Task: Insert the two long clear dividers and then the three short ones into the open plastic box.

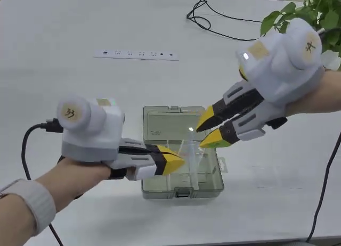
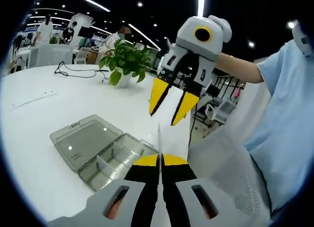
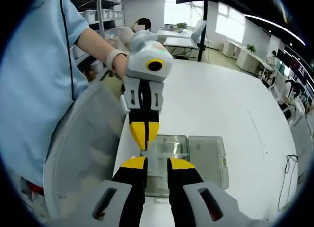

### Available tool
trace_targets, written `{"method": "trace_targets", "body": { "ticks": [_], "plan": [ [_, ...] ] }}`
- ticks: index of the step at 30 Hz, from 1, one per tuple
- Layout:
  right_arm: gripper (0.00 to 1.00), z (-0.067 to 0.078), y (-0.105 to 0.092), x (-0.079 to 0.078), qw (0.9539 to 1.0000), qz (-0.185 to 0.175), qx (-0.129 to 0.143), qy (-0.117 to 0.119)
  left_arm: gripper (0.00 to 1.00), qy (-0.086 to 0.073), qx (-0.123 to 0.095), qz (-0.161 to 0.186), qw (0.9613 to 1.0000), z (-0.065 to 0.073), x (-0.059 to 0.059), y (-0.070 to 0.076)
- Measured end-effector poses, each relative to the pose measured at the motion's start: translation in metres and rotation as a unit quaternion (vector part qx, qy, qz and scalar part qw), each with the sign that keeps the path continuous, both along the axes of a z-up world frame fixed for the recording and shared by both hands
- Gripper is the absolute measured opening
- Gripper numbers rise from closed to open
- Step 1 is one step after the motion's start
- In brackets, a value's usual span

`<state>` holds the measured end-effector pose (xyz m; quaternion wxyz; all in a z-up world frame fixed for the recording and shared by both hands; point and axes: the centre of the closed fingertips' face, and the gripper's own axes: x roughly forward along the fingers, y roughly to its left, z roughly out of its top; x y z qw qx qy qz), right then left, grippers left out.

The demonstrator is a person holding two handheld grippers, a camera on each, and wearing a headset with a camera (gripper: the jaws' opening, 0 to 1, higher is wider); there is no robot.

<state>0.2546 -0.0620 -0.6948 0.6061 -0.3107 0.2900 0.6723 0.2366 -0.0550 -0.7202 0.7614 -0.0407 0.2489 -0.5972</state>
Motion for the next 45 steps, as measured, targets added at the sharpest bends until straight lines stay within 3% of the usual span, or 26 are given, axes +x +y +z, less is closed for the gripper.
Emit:
{"method": "trace_targets", "body": {
  "ticks": [5,6,12,26,39,45],
  "plan": [
    [0.11,-0.004,0.001,-0.007,0.9995,0.017,-0.020,0.019,0.00,-0.053,0.011,-0.018,0.9984,0.001,-0.002,-0.001],
    [0.11,-0.004,0.000,-0.009,0.9992,0.023,-0.024,0.022,0.00,-0.073,0.009,-0.021,0.9970,0.003,-0.001,-0.001],
    [0.08,-0.005,0.000,-0.007,0.9987,0.032,-0.033,0.022,0.00,-0.098,0.021,-0.036,0.9943,0.002,-0.004,-0.001],
    [0.03,-0.009,0.009,-0.016,0.9956,0.068,-0.058,0.028,0.00,-0.095,0.018,-0.034,0.9948,0.002,-0.002,0.002],
    [0.02,-0.014,0.016,-0.019,0.9936,0.061,-0.090,0.030,0.00,-0.077,0.028,-0.025,0.9964,-0.005,-0.003,0.007],
    [0.02,-0.015,0.023,-0.019,0.9936,0.056,-0.094,0.028,0.00,-0.079,0.032,-0.012,0.9963,-0.007,0.000,0.013]
  ]
}}
